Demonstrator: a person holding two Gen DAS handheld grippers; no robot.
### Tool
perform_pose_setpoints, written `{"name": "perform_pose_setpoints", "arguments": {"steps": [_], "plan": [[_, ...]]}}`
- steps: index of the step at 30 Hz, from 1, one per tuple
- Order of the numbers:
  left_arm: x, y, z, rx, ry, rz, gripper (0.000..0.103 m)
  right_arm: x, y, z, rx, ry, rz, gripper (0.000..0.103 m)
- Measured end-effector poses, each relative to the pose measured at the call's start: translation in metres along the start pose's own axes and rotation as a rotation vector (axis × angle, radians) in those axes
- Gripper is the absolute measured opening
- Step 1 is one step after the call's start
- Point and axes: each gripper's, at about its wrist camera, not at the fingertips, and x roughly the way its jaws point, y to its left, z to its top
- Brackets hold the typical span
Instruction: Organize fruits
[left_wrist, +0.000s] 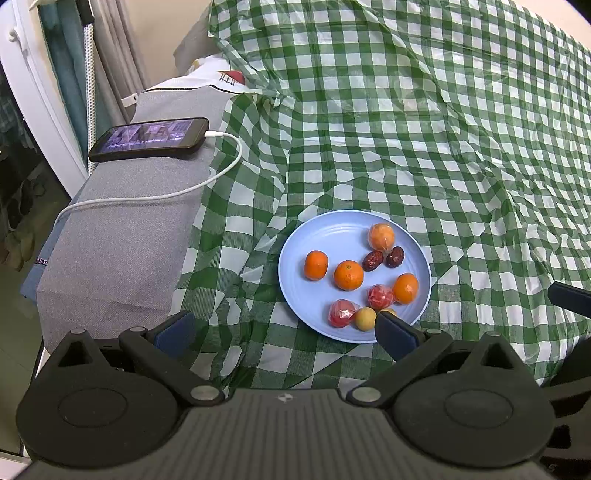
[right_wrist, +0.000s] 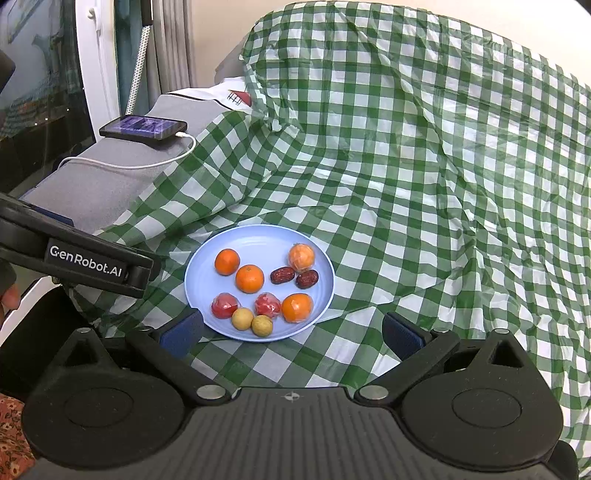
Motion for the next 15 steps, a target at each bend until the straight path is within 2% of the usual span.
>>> {"name": "perform_pose_setpoints", "arguments": {"steps": [15], "plan": [[-0.0003, -0.0002, -0.0005, 0.005, -0.015, 0.027, 0.103, -0.0006, -0.0013, 0.0002, -0.003, -0.002, 0.003, 0.102]]}}
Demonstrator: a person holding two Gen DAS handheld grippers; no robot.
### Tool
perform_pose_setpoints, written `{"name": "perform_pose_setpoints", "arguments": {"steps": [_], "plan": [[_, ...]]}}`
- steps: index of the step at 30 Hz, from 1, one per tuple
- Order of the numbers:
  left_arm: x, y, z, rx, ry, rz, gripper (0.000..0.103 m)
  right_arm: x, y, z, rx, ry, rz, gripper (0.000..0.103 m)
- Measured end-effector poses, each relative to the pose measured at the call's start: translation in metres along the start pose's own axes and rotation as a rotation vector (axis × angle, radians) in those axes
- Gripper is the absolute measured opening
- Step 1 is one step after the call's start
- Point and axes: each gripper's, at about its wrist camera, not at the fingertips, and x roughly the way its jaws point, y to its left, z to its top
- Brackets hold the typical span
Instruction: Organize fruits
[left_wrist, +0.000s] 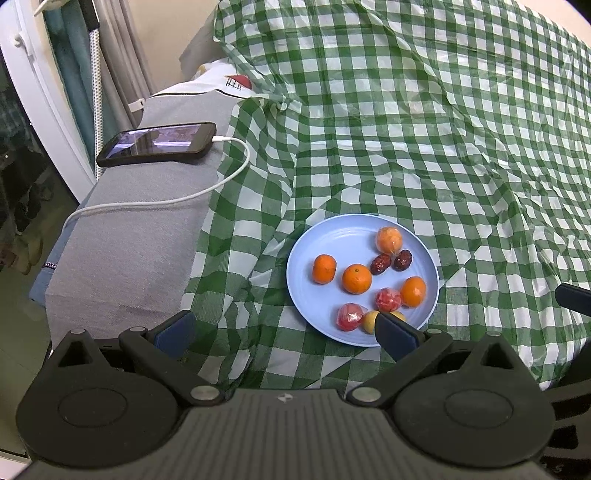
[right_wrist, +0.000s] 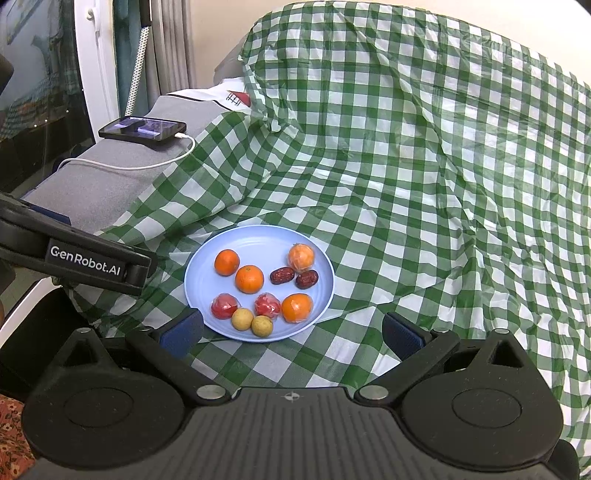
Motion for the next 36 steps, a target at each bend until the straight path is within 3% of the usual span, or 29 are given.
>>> {"name": "perform_pose_setpoints", "arguments": {"steps": [36], "plan": [[-0.0006, -0.0039, -0.0003, 0.053, -0.004, 0.002, 0.103, -0.0003, -0.0008, -0.0012, 0.002, 0.0, 0.002, 0.102]]}}
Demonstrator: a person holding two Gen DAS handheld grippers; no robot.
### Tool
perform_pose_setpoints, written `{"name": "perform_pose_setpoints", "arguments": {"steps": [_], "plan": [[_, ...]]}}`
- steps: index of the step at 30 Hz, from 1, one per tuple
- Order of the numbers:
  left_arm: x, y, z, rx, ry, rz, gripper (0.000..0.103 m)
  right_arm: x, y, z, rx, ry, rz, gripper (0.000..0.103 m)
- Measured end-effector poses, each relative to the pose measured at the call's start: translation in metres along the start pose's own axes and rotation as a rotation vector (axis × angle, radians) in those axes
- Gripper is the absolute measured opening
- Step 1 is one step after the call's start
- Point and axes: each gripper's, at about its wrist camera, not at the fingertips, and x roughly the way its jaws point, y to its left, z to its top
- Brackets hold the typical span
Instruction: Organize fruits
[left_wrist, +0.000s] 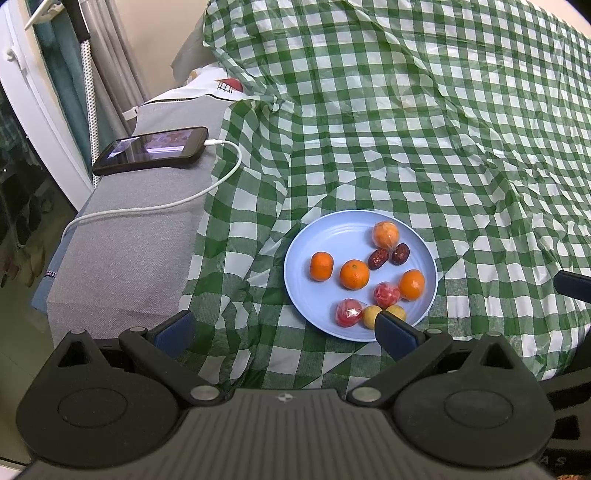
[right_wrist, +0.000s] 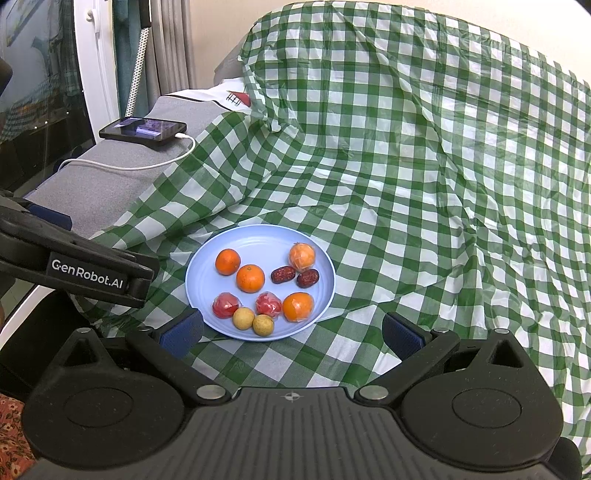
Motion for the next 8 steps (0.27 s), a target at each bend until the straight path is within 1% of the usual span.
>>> {"name": "perform_pose_setpoints", "arguments": {"steps": [8], "plan": [[-0.0019, -0.0017, -0.0008, 0.016, -0.019, 0.002, 0.103, 0.0, 0.0022, -0.0001, -0.003, -0.005, 0.008, 0.102]]}}
